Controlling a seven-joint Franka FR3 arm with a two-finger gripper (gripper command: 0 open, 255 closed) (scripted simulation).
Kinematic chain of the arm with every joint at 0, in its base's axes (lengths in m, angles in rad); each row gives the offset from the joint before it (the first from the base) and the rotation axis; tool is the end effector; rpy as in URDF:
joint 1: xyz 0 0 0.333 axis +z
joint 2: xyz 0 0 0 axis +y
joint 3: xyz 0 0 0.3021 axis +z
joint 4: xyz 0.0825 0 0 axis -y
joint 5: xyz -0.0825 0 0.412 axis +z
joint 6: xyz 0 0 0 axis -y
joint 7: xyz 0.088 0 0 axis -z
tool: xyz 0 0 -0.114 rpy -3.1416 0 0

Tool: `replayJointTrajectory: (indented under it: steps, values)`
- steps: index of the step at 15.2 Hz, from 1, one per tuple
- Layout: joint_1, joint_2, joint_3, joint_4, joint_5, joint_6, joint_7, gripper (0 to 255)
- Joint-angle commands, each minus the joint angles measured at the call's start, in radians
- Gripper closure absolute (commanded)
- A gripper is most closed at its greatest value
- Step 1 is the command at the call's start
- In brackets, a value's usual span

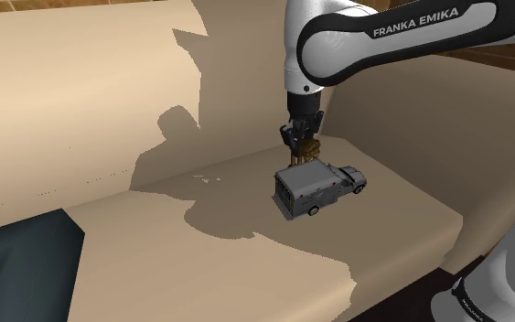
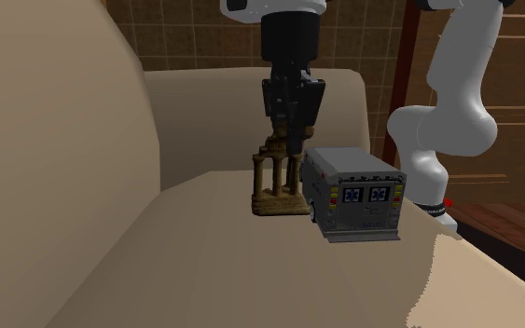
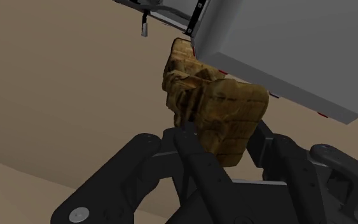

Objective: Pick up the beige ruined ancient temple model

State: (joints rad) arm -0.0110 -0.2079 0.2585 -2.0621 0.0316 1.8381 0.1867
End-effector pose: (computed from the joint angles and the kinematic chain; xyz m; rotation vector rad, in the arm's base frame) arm 0.5063 0.1365 0.4904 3.1139 0.0719 -0.0269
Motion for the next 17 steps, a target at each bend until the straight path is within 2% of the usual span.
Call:
replayJointTrajectory:
  steps: [1,3,17]
  values:
    - [0.0,0.001,0.0,-0.002,-0.001,-0.001,0.0,255]
    - [0.0,0.002,0.0,0.0,-0.001,-0.001,0.0,255]
    - [-0.004,0.005,-0.005,0.191,-0.004,-0.19,-0.001,255]
